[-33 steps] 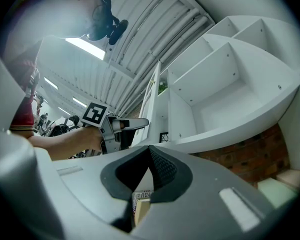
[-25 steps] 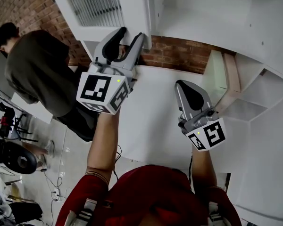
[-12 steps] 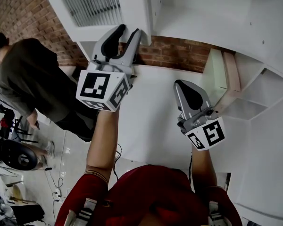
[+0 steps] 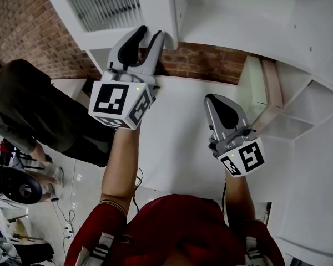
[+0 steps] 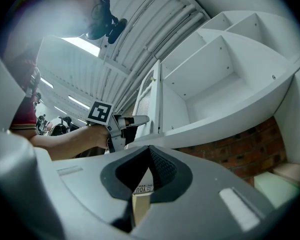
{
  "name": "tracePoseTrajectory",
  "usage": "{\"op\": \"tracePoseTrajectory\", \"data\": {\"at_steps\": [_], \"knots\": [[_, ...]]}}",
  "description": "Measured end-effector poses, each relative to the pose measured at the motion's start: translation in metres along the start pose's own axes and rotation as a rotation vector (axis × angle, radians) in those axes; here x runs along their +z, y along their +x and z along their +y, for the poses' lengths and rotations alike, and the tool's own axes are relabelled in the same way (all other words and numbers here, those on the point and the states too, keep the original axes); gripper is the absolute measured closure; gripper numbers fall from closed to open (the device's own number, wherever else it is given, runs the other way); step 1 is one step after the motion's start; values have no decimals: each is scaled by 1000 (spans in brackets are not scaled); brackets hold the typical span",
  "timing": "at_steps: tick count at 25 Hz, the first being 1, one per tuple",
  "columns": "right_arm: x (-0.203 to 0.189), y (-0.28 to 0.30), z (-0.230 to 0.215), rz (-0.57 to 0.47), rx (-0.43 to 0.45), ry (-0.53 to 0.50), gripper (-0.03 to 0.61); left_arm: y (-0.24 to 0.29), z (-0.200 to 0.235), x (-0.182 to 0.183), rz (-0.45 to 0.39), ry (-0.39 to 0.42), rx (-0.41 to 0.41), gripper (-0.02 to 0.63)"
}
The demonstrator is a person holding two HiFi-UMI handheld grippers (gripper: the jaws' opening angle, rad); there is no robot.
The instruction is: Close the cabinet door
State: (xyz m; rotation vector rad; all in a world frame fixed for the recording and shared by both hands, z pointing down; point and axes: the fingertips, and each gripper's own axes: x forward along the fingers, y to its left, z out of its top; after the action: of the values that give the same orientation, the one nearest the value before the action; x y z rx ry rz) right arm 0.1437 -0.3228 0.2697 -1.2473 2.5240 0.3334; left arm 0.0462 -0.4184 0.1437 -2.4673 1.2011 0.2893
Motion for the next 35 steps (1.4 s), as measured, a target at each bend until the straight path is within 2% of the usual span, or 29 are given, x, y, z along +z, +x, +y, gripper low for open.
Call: {"op": "tracePoseTrajectory", "data": {"at_steps": [35], "knots": [[-2, 7, -4, 21, -40, -25, 566, 13, 12, -8, -27, -29, -18, 523]]}}
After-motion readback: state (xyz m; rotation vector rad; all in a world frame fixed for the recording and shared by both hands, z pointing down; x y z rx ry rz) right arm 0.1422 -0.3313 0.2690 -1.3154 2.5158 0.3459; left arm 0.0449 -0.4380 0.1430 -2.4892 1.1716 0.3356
